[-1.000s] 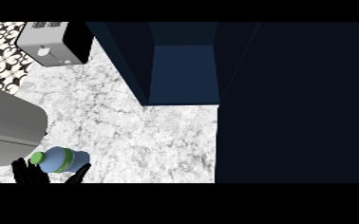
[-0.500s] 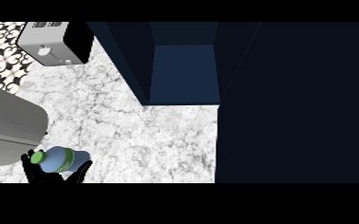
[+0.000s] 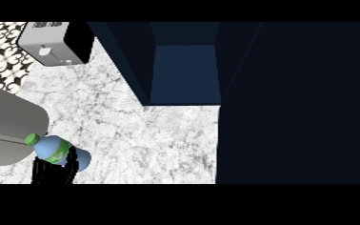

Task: Pick up the bottled water, place it into the cabinet and close the cabinet

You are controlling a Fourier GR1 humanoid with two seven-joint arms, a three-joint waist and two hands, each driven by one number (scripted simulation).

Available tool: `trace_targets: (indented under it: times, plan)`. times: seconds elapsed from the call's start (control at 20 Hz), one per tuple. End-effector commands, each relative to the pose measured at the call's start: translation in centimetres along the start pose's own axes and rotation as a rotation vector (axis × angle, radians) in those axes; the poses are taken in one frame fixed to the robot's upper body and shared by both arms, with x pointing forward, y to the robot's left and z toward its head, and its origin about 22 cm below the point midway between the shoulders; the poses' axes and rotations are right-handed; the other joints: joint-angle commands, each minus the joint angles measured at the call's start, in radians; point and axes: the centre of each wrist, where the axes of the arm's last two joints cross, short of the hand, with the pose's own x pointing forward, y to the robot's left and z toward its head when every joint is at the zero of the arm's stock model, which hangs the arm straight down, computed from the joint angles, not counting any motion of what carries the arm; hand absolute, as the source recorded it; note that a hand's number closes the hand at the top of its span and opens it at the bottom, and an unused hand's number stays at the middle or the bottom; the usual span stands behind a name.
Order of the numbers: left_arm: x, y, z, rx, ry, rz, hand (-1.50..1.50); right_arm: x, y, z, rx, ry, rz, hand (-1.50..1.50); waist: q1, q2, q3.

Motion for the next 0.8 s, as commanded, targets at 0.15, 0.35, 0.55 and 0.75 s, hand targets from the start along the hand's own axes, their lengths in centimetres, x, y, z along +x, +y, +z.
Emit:
trace_targets:
  times: [0.15, 0.35, 0.55, 0.75]
  plan:
    - [0.3, -0.6, -1.3, -0.018, -0.022, 0.038, 1.5, 2.2, -0.5, -1.2, 0.029, -0.085, 0.0, -1.5, 0.005, 0.0, 0.001]
    - [0.1, -4.3, -2.6, 0.01, -0.161, -0.008, 1.5, 3.3, 0.1, -1.1, 0.025, -0.093, -0.012, -1.5, -0.002, 0.0, 0.001]
    - [-1.1, -7.2, -1.4, -0.379, -0.007, 0.042, 1.5, 2.0, 0.1, -1.2, 0.046, -0.095, -0.017, -1.5, -0.02, 0.001, 0.0]
    - [-1.5, -11.1, -1.5, -0.616, 0.101, 0.086, 1.5, 1.9, 0.1, -1.4, 0.035, -0.113, -0.027, -1.5, -0.016, 0.001, 0.0]
